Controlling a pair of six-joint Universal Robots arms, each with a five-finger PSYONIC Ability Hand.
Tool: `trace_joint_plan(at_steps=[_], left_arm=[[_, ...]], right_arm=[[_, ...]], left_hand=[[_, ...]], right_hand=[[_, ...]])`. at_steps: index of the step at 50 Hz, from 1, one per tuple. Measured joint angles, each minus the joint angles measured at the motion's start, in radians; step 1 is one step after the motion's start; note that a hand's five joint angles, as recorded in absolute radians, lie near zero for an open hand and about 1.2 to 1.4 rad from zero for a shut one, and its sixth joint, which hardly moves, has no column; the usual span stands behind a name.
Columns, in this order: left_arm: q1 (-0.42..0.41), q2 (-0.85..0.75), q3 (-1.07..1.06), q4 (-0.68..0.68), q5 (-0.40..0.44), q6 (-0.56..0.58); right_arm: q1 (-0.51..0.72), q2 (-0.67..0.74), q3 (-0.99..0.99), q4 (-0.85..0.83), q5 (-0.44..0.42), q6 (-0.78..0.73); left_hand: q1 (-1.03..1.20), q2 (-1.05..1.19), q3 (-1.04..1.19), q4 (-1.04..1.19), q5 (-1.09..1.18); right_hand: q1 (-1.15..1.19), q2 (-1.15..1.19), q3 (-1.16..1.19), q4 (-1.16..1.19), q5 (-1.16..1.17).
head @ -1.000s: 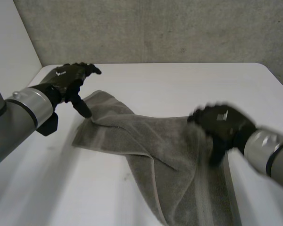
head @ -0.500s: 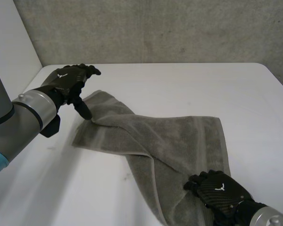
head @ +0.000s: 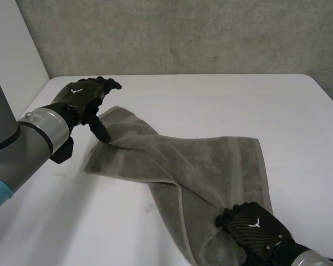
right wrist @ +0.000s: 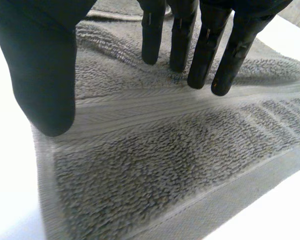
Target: Fold the towel.
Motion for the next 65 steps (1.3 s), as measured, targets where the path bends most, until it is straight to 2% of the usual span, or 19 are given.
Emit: trace_joint_plan(at_steps=[2, 3, 5, 6, 8, 15, 19, 22, 37, 50, 58, 60, 62, 64, 65], left_arm=[[0.000, -0.001, 0.000, 0.000, 0.000, 0.000], [-0.001, -0.001, 0.000, 0.000, 0.000, 0.000], [-0.001, -0.001, 0.000, 0.000, 0.000, 0.000], [-0.001, -0.001, 0.001, 0.000, 0.000, 0.000], [-0.001, -0.001, 0.001, 0.000, 0.000, -0.001], [-0.001, 0.003, 0.001, -0.001, 0.000, -0.002], [-0.001, 0.008, 0.000, -0.001, 0.000, -0.002], [-0.001, 0.009, 0.000, -0.001, 0.000, -0.002], [-0.009, 0.010, 0.001, -0.001, 0.000, -0.002], [-0.013, 0.011, 0.000, -0.001, 0.000, -0.001], [-0.014, 0.007, 0.000, -0.001, 0.000, -0.002], [-0.014, 0.007, 0.000, -0.001, 0.000, -0.002], [-0.015, 0.007, 0.000, -0.001, 0.000, -0.002], [-0.015, 0.007, 0.000, -0.001, 0.000, -0.002], [-0.015, 0.007, 0.000, -0.001, 0.000, -0.002]], right_arm=[[0.000, 0.005, 0.001, -0.023, 0.000, 0.000], [0.000, 0.009, 0.001, -0.034, 0.000, 0.000], [0.000, 0.012, 0.001, -0.043, 0.000, 0.000], [0.000, 0.027, -0.002, -0.069, 0.002, 0.000], [0.000, 0.052, -0.010, -0.097, 0.004, -0.001], [0.000, 0.124, -0.053, -0.078, 0.009, 0.000], [-0.003, 0.116, -0.076, 0.025, 0.002, -0.001], [-0.003, 0.090, -0.082, 0.077, -0.002, -0.001], [-0.004, -0.011, -0.040, 0.119, -0.043, -0.002], [-0.001, 0.037, 0.002, 0.024, -0.059, -0.002], [0.000, 0.087, 0.004, -0.046, -0.060, -0.005], [0.000, 0.098, 0.002, -0.063, -0.059, -0.011], [-0.001, 0.110, 0.001, -0.082, -0.055, -0.023], [-0.003, 0.116, 0.000, -0.094, -0.052, -0.032], [-0.007, 0.120, -0.002, -0.105, -0.049, -0.039]], left_hand=[[0.000, 0.000, 0.000, 0.000, 0.000], [-0.002, 0.000, 0.000, 0.000, 0.000], [-0.004, 0.000, 0.000, 0.000, 0.000], [-0.004, 0.000, 0.000, 0.000, 0.000], [-0.004, 0.000, 0.000, 0.000, 0.000], [-0.004, 0.000, 0.000, 0.000, 0.000], [-0.004, 0.000, 0.000, 0.000, 0.000], [-0.004, 0.000, 0.000, 0.000, 0.000], [-0.004, 0.000, 0.000, 0.000, 0.000], [-0.004, -0.005, -0.005, -0.004, -0.003], [-0.011, -0.008, -0.005, -0.006, -0.004], [-0.011, -0.008, -0.005, -0.006, -0.004], [-0.011, -0.008, -0.005, -0.006, -0.004], [-0.011, -0.008, -0.005, -0.006, -0.004], [-0.011, -0.008, -0.005, -0.006, -0.004]], right_hand=[[0.037, 0.050, 0.046, 0.047, 0.044], [0.124, 0.170, 0.173, 0.164, 0.158], [0.124, 0.170, 0.173, 0.164, 0.158], [0.203, 0.278, 0.281, 0.280, 0.269], [0.246, 0.291, 0.298, 0.297, 0.287], [0.143, 0.087, 0.078, 0.080, 0.127], [0.068, -0.027, -0.052, -0.048, 0.091], [-0.009, -0.080, -0.100, -0.111, -0.032], [-0.053, -0.080, -0.100, -0.111, -0.095], [-0.052, -0.079, -0.098, -0.106, -0.072], [-0.006, -0.077, -0.013, -0.012, -0.024], [0.009, -0.027, 0.025, 0.023, -0.014], [0.037, 0.122, 0.135, 0.130, -0.011], [0.037, 0.129, 0.146, 0.138, -0.011], [0.061, 0.197, 0.221, 0.224, -0.013]])
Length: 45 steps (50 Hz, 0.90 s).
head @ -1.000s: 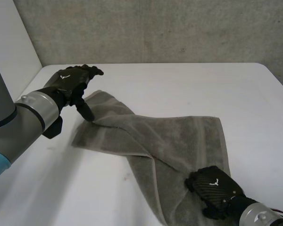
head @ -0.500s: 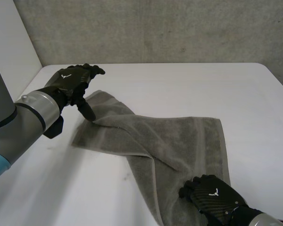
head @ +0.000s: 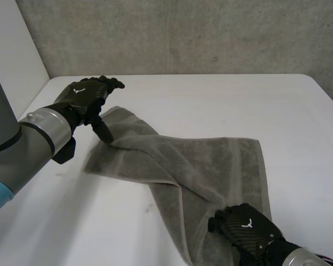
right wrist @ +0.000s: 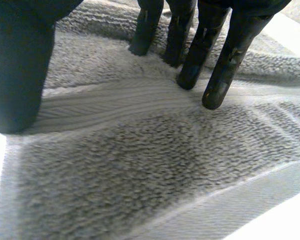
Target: Fold the towel.
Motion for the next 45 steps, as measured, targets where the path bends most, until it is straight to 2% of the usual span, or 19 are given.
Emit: trace_joint_plan(at_steps=[8, 10, 14, 20, 28, 29, 33, 36, 40, 42, 43, 45], left_arm=[[0.000, -0.002, -0.001, 0.000, 0.000, 0.000], [0.000, -0.003, -0.001, 0.000, 0.000, 0.000], [0.000, -0.003, -0.002, 0.000, 0.000, 0.000], [0.000, -0.003, -0.002, 0.000, 0.000, 0.000], [-0.010, -0.025, -0.004, -0.001, 0.000, 0.000], [-0.016, -0.043, -0.004, -0.002, 0.000, 0.001], [-0.023, -0.071, -0.006, -0.006, 0.000, 0.001], [-0.026, -0.089, -0.011, -0.012, -0.001, 0.002], [-0.032, -0.130, -0.044, -0.029, -0.002, 0.003], [-0.032, -0.137, -0.052, -0.031, -0.003, 0.003], [-0.034, -0.155, -0.076, -0.034, -0.001, 0.003], [-0.036, -0.170, -0.100, -0.034, 0.002, 0.002]], right_arm=[[-0.039, 0.004, -0.038, -0.038, 0.013, -0.016], [-0.046, 0.005, -0.062, -0.042, 0.014, -0.013], [-0.050, 0.014, -0.101, -0.043, 0.015, -0.008], [-0.049, 0.052, -0.169, -0.042, 0.023, -0.001], [-0.048, 0.118, -0.256, -0.041, 0.071, 0.005], [-0.049, 0.135, -0.277, -0.041, 0.086, 0.009], [-0.054, 0.154, -0.296, -0.041, 0.101, 0.019], [-0.057, 0.159, -0.301, -0.040, 0.106, 0.028], [-0.061, 0.159, -0.303, -0.033, 0.111, 0.061], [-0.062, 0.158, -0.303, -0.031, 0.111, 0.067], [-0.068, 0.153, -0.301, -0.021, 0.112, 0.088], [-0.079, 0.142, -0.298, -0.001, 0.112, 0.111]], left_hand=[[0.000, 0.000, 0.000, 0.000, 0.000], [0.000, 0.000, 0.000, 0.000, -0.001], [0.000, 0.000, 0.000, 0.000, -0.001], [0.000, 0.000, 0.000, 0.000, -0.001], [0.000, 0.000, 0.000, 0.000, -0.001], [0.000, 0.002, 0.000, 0.000, 0.000], [0.027, 0.037, 0.029, 0.033, 0.027], [0.107, 0.109, 0.104, 0.103, 0.099], [0.320, 0.317, 0.313, 0.315, 0.309], [0.320, 0.317, 0.313, 0.315, 0.309], [0.436, 0.445, 0.441, 0.439, 0.433], [0.493, 0.497, 0.492, 0.495, 0.488]], right_hand=[[0.099, 0.113, 0.107, 0.107, 0.002], [0.210, 0.134, 0.118, 0.116, 0.074], [0.239, 0.141, 0.125, 0.122, 0.200], [0.252, 0.152, 0.136, 0.134, 0.257], [0.443, 0.384, 0.357, 0.355, 0.264], [0.535, 0.488, 0.472, 0.473, 0.273], [0.542, 0.490, 0.484, 0.487, 0.283], [0.542, 0.490, 0.484, 0.487, 0.291], [0.542, 0.490, 0.484, 0.487, 0.300], [0.542, 0.490, 0.484, 0.487, 0.307], [0.542, 0.490, 0.484, 0.487, 0.314], [0.543, 0.490, 0.484, 0.487, 0.326]])
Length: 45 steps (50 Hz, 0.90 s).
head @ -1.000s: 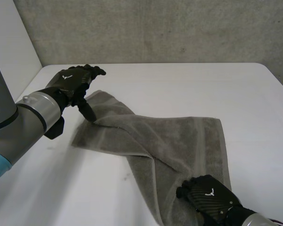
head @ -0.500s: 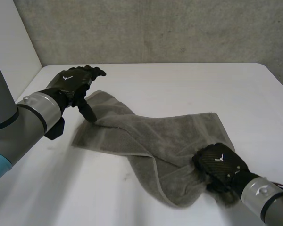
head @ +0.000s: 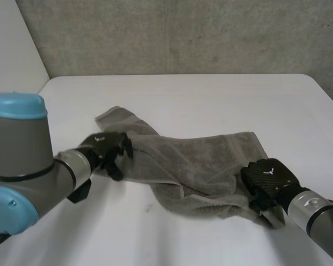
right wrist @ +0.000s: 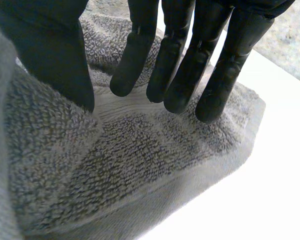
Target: Fold the towel.
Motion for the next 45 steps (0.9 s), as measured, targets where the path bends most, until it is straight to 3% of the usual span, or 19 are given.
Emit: trace_joint_plan(at_steps=[4, 9, 21, 32, 41, 45], left_arm=[[-0.010, -0.017, -0.029, 0.013, 0.005, -0.002], [-0.043, -0.049, -0.054, 0.075, 0.007, -0.002], [-0.083, -0.147, -0.030, 0.222, -0.002, 0.001], [-0.096, -0.245, 0.075, 0.240, -0.008, 0.004], [-0.106, -0.292, 0.136, 0.246, -0.011, 0.062], [-0.109, -0.308, 0.148, 0.282, -0.033, 0.118]], right_arm=[[-0.020, -0.025, 0.003, 0.048, -0.003, 0.023], [-0.041, -0.065, 0.008, 0.136, -0.015, 0.033], [-0.051, -0.122, 0.040, 0.215, -0.046, 0.024], [-0.048, -0.147, 0.048, 0.217, -0.042, 0.021], [-0.045, -0.183, 0.062, 0.233, -0.046, 0.020], [-0.045, -0.192, 0.069, 0.238, -0.060, 0.020]], left_hand=[[0.023, 0.027, 0.026, 0.027, 0.027], [-0.027, -0.022, -0.020, -0.020, -0.016], [-0.136, -0.138, -0.137, -0.138, -0.137], [-0.133, -0.132, -0.131, -0.131, -0.128], [-0.034, -0.024, -0.023, -0.032, -0.032], [0.175, 0.170, 0.168, 0.168, 0.171]], right_hand=[[-0.047, -0.058, -0.067, -0.065, 0.085], [-0.279, -0.346, -0.355, -0.360, 0.067], [-0.284, -0.357, -0.376, -0.382, 0.046], [-0.355, -0.433, -0.449, -0.458, -0.022], [-0.468, -0.559, -0.584, -0.588, -0.169], [-0.468, -0.559, -0.584, -0.588, -0.170]])
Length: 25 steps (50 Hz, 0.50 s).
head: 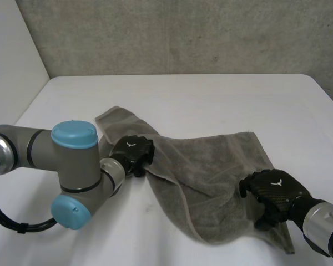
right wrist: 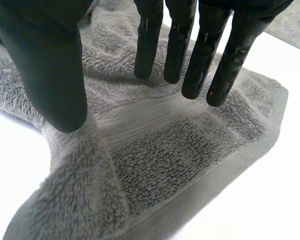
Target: Fold the towel.
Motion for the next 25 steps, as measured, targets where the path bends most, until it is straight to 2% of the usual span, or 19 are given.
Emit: trace_joint_plan(at_steps=[1, 2, 4, 7, 15, 25], left_arm=[[-0.001, -0.003, 0.002, 0.010, -0.007, 0.012], [-0.001, -0.005, 0.004, 0.028, -0.023, 0.033], [-0.002, -0.005, 0.006, 0.050, -0.046, 0.056], [-0.002, 0.001, 0.005, 0.067, -0.074, 0.074], [-0.001, 0.073, -0.009, 0.070, -0.120, 0.080], [0.011, 0.139, -0.006, 0.062, -0.119, 0.074]], right_arm=[[0.000, -0.001, 0.001, 0.001, -0.003, 0.000], [-0.001, -0.002, 0.002, 0.002, -0.009, 0.000], [-0.001, -0.003, 0.003, 0.003, -0.015, 0.000], [-0.002, -0.007, 0.002, 0.006, -0.020, 0.005], [0.011, -0.024, 0.001, 0.080, -0.023, 0.030], [0.083, -0.019, 0.006, 0.147, -0.076, 0.091]], left_hand=[[0.000, 0.000, 0.000, 0.000, 0.000], [0.113, 0.128, 0.129, 0.117, 0.114], [0.242, 0.248, 0.248, 0.249, 0.244], [0.273, 0.303, 0.304, 0.302, 0.292], [0.300, 0.340, 0.341, 0.340, 0.330], [0.308, 0.344, 0.345, 0.345, 0.335]], right_hand=[[0.000, 0.000, 0.000, 0.000, 0.000], [0.000, 0.000, 0.000, 0.000, 0.000], [0.000, 0.000, 0.000, -0.002, -0.001], [-0.034, -0.034, -0.037, -0.036, -0.031], [-0.087, -0.106, -0.103, -0.110, -0.106], [-0.087, -0.106, -0.103, -0.110, -0.107]])
